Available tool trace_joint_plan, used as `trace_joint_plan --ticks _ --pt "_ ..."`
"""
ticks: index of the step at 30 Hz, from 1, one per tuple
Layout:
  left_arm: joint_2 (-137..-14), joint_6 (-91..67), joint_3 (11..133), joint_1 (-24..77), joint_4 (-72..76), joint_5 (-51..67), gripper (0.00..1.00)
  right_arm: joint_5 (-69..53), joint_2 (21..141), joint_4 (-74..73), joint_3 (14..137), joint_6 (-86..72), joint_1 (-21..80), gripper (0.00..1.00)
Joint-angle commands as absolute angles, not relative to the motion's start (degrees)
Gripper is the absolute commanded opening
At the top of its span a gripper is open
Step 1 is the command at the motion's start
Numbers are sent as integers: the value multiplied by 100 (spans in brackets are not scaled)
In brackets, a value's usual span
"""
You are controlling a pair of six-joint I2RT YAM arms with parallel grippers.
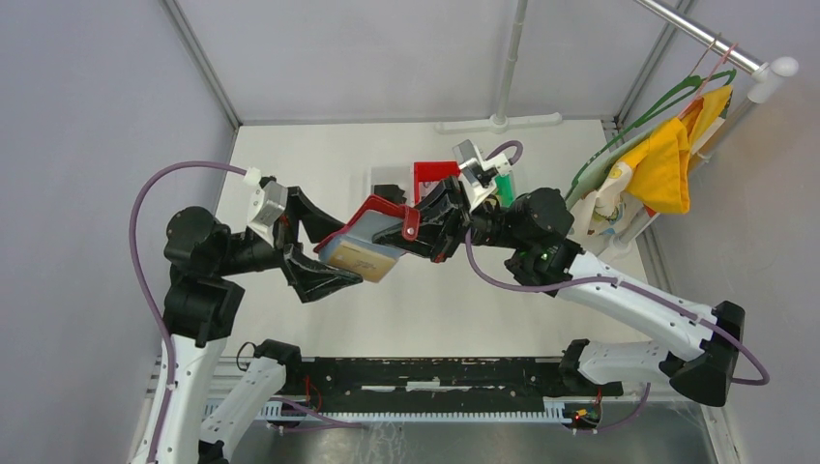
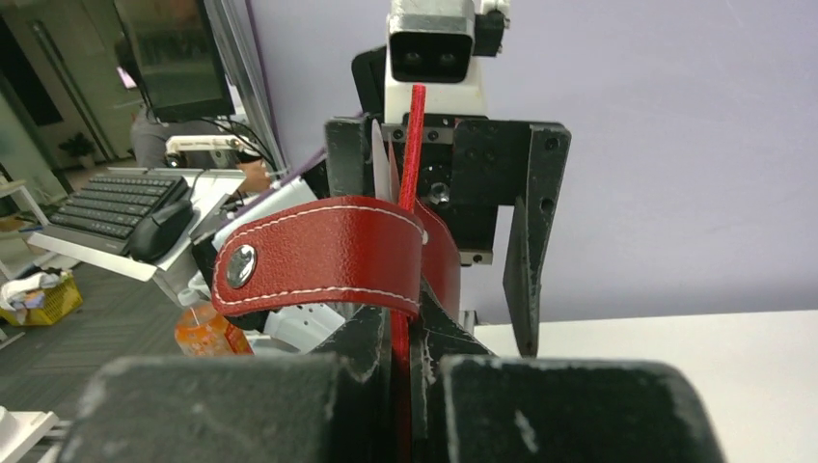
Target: Take the credit cards out of the card holder
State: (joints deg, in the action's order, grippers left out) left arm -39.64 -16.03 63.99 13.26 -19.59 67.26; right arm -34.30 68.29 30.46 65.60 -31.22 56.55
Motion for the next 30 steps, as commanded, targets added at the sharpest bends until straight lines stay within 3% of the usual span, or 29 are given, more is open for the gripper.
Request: trace_joint_plan --ticks 1,4,12,16,19,22,25,30 --pt "-3850 -2636 6155 1324 -1019 6928 87 -3311 6790 4282 6442 -3635 5656 0" --pt "-3816 -2718 6119 1320 -1106 7084 76 -3017 6829 4864 6216 -4037 5660 0" --pt "-3657 -3356 5966 1323 -209 6835 65 -2288 7020 6687 5243 -4813 5740 0" --pt "-3780 -3146 6085 1315 -364 6677 22 -1891 6882 7030 4871 -4616 5840 0" --pt "-3843 -2423 6254 1318 -1189 6474 5 -1771 6759 6957 4811 -4426 5853 1" --pt "-3997 -1937 6420 1318 -1738 6395 3 -1872 6606 6363 4845 -4133 5836 26" --pt "-4191 -1645 6650 1321 -2089 6482 2 -2108 6336 5826 4774 -3866 5712 44" --pt "-4560 -619 7232 1316 -3249 6837 2 -3110 6223 4285 5316 -3481 5411 53"
